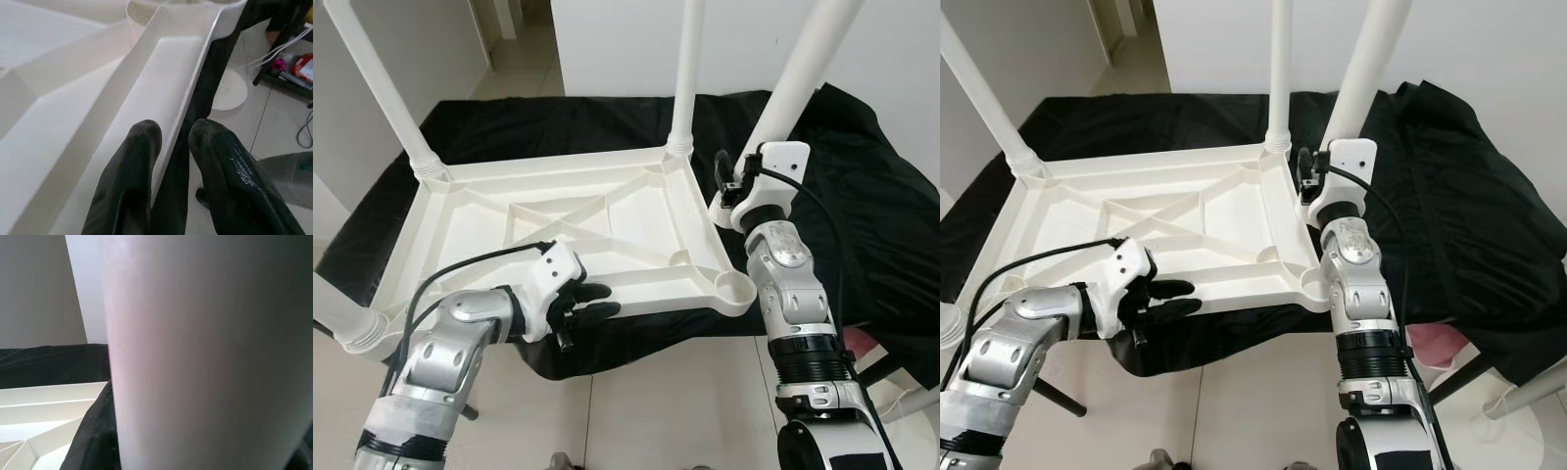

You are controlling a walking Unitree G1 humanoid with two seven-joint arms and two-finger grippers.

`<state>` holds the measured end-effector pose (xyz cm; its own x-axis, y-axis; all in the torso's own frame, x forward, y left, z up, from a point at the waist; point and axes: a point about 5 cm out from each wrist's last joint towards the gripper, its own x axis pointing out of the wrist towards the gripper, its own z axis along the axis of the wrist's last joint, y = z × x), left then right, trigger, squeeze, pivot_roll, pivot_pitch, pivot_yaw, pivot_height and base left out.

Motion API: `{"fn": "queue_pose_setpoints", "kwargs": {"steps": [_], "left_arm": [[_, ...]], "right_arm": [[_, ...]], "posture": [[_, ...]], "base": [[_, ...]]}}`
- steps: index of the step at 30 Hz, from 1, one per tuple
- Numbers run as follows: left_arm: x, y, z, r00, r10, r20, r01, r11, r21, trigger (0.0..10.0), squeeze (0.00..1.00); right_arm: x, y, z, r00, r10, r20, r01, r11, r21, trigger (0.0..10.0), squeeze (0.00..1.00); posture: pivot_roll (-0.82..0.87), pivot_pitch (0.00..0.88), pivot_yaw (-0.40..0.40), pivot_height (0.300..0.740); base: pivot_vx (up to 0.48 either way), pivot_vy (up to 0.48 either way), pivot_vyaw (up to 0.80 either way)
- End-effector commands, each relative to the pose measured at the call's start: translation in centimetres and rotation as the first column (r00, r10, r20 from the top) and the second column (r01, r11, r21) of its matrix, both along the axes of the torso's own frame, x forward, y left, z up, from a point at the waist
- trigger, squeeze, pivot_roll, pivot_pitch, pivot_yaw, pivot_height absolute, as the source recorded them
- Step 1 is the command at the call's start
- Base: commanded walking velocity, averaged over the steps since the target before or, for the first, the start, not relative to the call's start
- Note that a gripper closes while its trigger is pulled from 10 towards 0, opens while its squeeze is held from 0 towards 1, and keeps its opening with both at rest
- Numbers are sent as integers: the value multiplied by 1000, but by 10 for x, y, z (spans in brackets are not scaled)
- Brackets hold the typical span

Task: Building children table

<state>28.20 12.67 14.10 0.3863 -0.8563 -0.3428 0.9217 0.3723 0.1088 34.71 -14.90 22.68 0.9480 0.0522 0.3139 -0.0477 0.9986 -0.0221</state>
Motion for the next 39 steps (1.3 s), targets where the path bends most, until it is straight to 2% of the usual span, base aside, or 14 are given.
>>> {"fn": "queue_pose_setpoints", "kwargs": {"steps": [1,6,10,14,16,20,22,24,25,27,30,34,36,39], "left_arm": [[6,6,-3,997,74,30,-75,997,37,10000,0],[28,8,-9,984,144,105,-156,981,115,10000,0],[35,7,-8,978,160,133,-177,975,131,10000,0],[53,7,-1,962,210,177,-233,965,121,10000,0],[58,8,4,951,237,198,-261,960,105,10000,0],[57,7,4,957,211,198,-234,967,101,10000,0],[51,9,7,970,173,172,-188,979,76,10000,0],[35,12,14,991,75,115,-77,997,13,10000,0],[35,12,14,991,75,115,-77,997,13,10000,0],[24,15,22,997,-1,73,6,998,-66,10000,0],[19,21,32,997,-31,68,40,990,-133,10000,0],[20,26,41,997,-26,79,40,984,-173,10000,0],[31,33,55,994,34,105,-8,972,-236,10000,0],[44,34,61,983,126,130,-89,962,-259,10000,0]], "right_arm": [[1,1,5,1000,-1,27,0,1000,8,10000,0],[0,-1,5,1000,-13,27,13,1000,10,10000,0],[0,-2,6,999,-17,28,17,1000,12,10000,0],[-1,-3,5,999,-23,26,23,1000,14,10000,0],[-1,-4,5,1000,-22,22,21,1000,11,10000,0],[-1,-3,4,1000,-18,18,18,1000,9,10000,0],[-3,-3,2,1000,-9,12,9,1000,5,10000,0],[-4,-3,-2,1000,3,-2,-3,1000,-1,10000,0],[-4,-3,-2,1000,3,-2,-3,1000,-1,10000,0],[-6,-3,-6,1000,7,-14,-7,1000,-5,10000,0],[-5,-4,-9,1000,10,-23,-10,1000,-8,10000,0],[-4,-4,-10,999,13,-29,-14,1000,-10,10000,0],[0,-1,-13,998,35,-47,-35,999,-3,10000,0],[2,1,-17,995,65,-71,-63,998,29,10000,0]], "posture": [[-21,20,91,740],[-32,37,100,740],[-34,41,101,740],[-38,55,102,740],[-42,62,98,740],[-44,65,98,740],[-48,68,97,740],[-48,70,96,740],[-48,70,96,740],[-36,74,80,740],[-32,73,76,740],[-27,74,71,740],[-18,70,49,740],[-19,69,43,740]], "base": [[0,0,0],[0,0,0],[0,0,0],[0,0,0],[0,0,0],[0,0,0],[0,0,0],[0,0,0],[0,0,0],[0,0,0],[0,0,0],[0,0,0],[0,0,0],[0,0,0]]}}
